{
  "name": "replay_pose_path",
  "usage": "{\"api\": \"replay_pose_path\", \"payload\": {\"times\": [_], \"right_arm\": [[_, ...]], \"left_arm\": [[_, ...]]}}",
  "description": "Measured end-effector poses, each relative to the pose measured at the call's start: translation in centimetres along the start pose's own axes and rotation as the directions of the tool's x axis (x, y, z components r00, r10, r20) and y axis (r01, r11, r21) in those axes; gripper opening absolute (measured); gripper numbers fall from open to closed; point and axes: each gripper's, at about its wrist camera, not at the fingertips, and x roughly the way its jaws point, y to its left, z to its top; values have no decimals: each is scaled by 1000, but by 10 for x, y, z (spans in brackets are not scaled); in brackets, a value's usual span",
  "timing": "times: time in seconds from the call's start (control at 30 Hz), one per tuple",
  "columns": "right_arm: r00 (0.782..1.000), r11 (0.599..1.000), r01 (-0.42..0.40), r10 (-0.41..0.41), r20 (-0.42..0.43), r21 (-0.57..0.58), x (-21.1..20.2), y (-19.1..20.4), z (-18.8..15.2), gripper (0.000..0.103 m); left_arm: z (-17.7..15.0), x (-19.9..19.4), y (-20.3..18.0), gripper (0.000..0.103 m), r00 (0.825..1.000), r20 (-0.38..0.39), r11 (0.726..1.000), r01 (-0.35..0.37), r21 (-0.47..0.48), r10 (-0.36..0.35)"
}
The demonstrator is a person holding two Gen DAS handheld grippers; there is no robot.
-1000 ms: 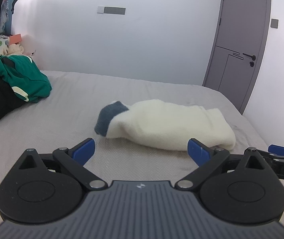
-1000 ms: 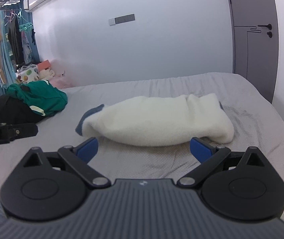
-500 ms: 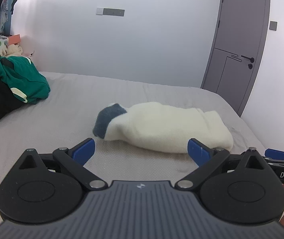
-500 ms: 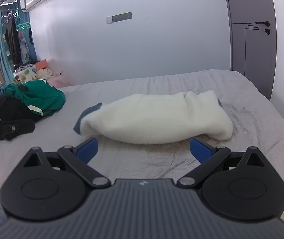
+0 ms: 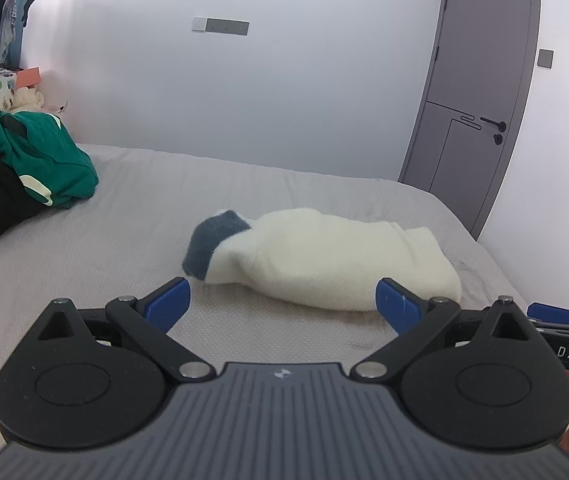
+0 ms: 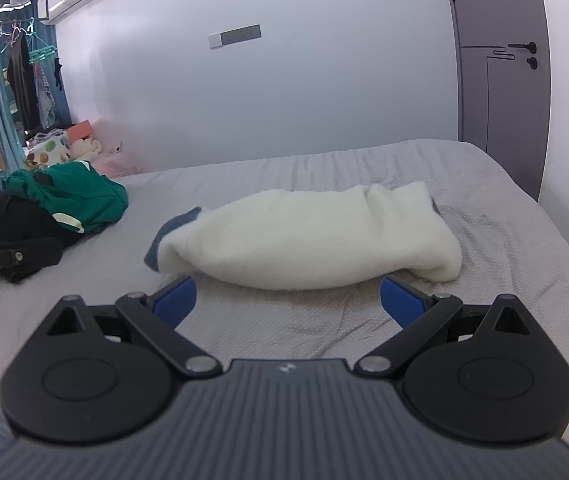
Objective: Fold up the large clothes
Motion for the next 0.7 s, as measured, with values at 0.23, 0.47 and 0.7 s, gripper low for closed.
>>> {"api": "replay_pose_path", "payload": {"times": [0.23, 0.47, 0.7], "right_arm": [[1000, 1000, -1, 1, 2, 6, -1, -1, -1, 100], [1000, 1000, -2, 2, -7, 0, 0, -1, -1, 100], [1000, 1000, -5, 5, -12, -3, 2, 0, -1, 100]], "left_arm": [[0, -3, -1, 101, 1000, 2, 1000, 1, 3, -1], [1, -6, 3, 101, 1000, 10, 1000, -2, -10, 2], [0, -6, 2, 101, 1000, 5, 1000, 5, -4, -5]]}}
